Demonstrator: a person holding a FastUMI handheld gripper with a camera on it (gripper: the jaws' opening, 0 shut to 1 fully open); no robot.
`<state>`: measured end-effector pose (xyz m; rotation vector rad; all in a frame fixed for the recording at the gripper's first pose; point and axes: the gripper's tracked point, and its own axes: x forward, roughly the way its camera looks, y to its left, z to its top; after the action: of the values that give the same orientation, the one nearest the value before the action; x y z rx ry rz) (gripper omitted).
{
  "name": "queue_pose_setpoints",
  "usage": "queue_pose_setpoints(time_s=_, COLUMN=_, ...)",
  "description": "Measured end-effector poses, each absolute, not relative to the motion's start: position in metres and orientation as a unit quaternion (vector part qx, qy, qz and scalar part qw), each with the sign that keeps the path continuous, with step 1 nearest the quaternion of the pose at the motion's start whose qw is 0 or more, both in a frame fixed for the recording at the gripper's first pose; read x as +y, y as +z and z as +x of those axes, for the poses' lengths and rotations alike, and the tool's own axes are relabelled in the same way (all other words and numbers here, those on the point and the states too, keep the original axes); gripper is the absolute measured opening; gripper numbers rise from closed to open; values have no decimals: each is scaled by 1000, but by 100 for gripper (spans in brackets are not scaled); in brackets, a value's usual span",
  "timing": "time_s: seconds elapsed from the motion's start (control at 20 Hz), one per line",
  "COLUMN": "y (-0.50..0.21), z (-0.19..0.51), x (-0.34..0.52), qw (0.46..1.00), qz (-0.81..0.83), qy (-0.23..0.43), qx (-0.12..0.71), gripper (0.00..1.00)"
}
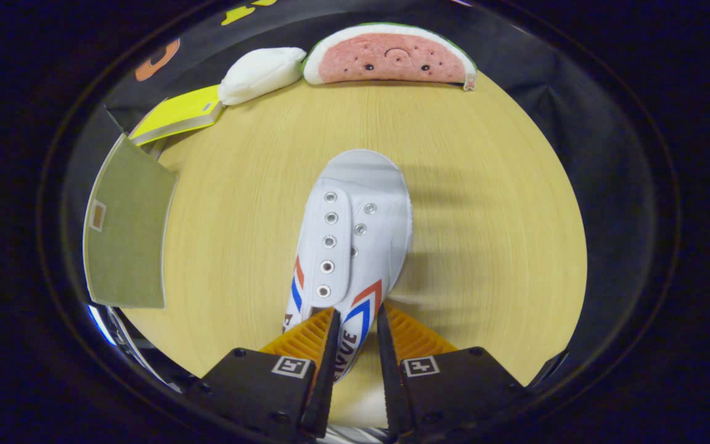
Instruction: Open the storage box then place both shoes into the box .Put the left shoe in first, then the right shoe, with the right side of both shoes facing outward in a uniform manner.
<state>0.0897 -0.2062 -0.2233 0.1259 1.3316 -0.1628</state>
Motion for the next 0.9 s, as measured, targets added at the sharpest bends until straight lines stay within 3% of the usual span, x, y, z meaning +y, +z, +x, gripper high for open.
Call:
queue_pose_setpoints(time_s=0.1, y=-223, z=89, x=-207, qw=780, qz=64, qy=-86, qx=616, gripper=34)
queue_pose_setpoints(time_s=0.25, y=-218, z=87, x=-213, qw=783, qz=75, qy=-96, qx=610, gripper=6)
queue_pose_setpoints(time_s=0.5, y=-178, z=67, x=-193, qw=799, qz=92, qy=-89, qx=587, gripper=5)
queue_pose_setpoints(time_s=0.9, y=-53, z=71, x=-101, qw=861, qz=107, qy=-70, qx=493, gripper=5)
